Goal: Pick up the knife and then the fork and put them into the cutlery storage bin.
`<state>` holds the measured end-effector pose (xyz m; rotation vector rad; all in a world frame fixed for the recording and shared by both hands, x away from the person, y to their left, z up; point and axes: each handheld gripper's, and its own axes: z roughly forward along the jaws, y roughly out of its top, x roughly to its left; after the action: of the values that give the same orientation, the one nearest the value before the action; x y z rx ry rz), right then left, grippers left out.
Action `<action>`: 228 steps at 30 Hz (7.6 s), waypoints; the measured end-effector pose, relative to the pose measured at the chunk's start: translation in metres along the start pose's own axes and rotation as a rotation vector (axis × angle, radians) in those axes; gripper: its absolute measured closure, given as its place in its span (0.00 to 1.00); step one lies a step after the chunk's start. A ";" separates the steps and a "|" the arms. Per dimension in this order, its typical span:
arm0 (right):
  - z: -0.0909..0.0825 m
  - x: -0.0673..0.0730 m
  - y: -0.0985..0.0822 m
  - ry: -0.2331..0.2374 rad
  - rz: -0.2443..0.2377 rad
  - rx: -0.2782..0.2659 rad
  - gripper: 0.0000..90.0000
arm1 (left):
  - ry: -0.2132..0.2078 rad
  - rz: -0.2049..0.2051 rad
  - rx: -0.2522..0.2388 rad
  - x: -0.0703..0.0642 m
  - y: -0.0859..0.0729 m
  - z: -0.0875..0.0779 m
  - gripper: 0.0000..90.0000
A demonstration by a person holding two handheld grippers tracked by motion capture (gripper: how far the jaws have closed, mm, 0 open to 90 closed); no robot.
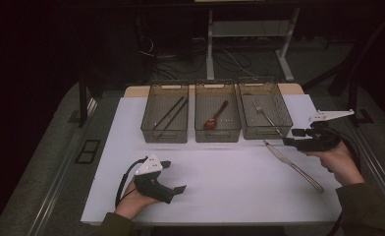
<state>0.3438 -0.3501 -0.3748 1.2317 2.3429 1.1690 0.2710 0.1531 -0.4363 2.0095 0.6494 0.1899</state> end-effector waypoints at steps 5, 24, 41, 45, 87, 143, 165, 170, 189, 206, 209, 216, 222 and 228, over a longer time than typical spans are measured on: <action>0.000 0.002 -0.015 0.008 0.011 0.004 0.49 | 0.001 0.001 0.003 -0.001 0.000 0.000 0.00; 0.019 0.008 -0.027 -0.056 -0.085 0.410 0.63 | 0.003 0.001 0.005 -0.001 0.000 0.001 0.00; 0.043 0.001 -0.019 -0.054 -0.119 0.731 0.75 | 0.000 0.005 0.006 -0.001 0.000 0.001 0.00; 0.047 0.002 -0.020 -0.059 -0.133 0.763 0.77 | -0.001 0.005 0.006 -0.001 0.000 0.001 0.00; 0.003 -0.003 -0.023 -0.009 -0.056 0.376 0.88 | -0.004 0.008 0.014 -0.002 0.000 0.002 0.00; -0.020 -0.010 -0.002 0.001 0.035 -0.275 0.88 | -0.007 0.013 0.012 -0.001 0.000 0.001 0.00; -0.011 -0.020 0.066 -0.076 0.011 -0.306 0.88 | -0.010 0.008 0.006 0.000 0.000 -0.001 0.00; -0.004 -0.029 0.075 -0.103 0.025 -0.292 0.88 | -0.011 0.007 0.004 -0.001 0.000 -0.001 0.00; 0.039 -0.060 0.080 -0.187 0.078 -0.160 0.88 | -0.014 0.006 0.003 -0.001 0.000 0.000 0.00; 0.067 -0.061 0.074 -0.199 0.026 0.022 0.88 | -0.014 0.007 0.003 -0.001 0.000 0.000 0.00; 0.071 -0.061 0.073 -0.200 0.023 0.044 0.88 | -0.014 0.009 0.005 0.000 0.000 0.000 0.00; 0.081 -0.061 0.073 -0.197 0.003 0.091 0.88 | -0.015 0.009 0.003 -0.001 0.000 0.000 0.00; 0.087 -0.061 0.073 -0.195 -0.001 0.126 0.88 | -0.018 0.011 0.008 0.000 0.000 0.001 0.00; 0.093 -0.059 0.074 -0.198 -0.023 0.158 0.88 | -0.018 0.012 0.008 -0.001 0.000 0.001 0.00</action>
<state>0.4734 -0.3217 -0.3878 1.3025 2.3289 0.8258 0.2705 0.1521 -0.4367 2.0206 0.6276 0.1764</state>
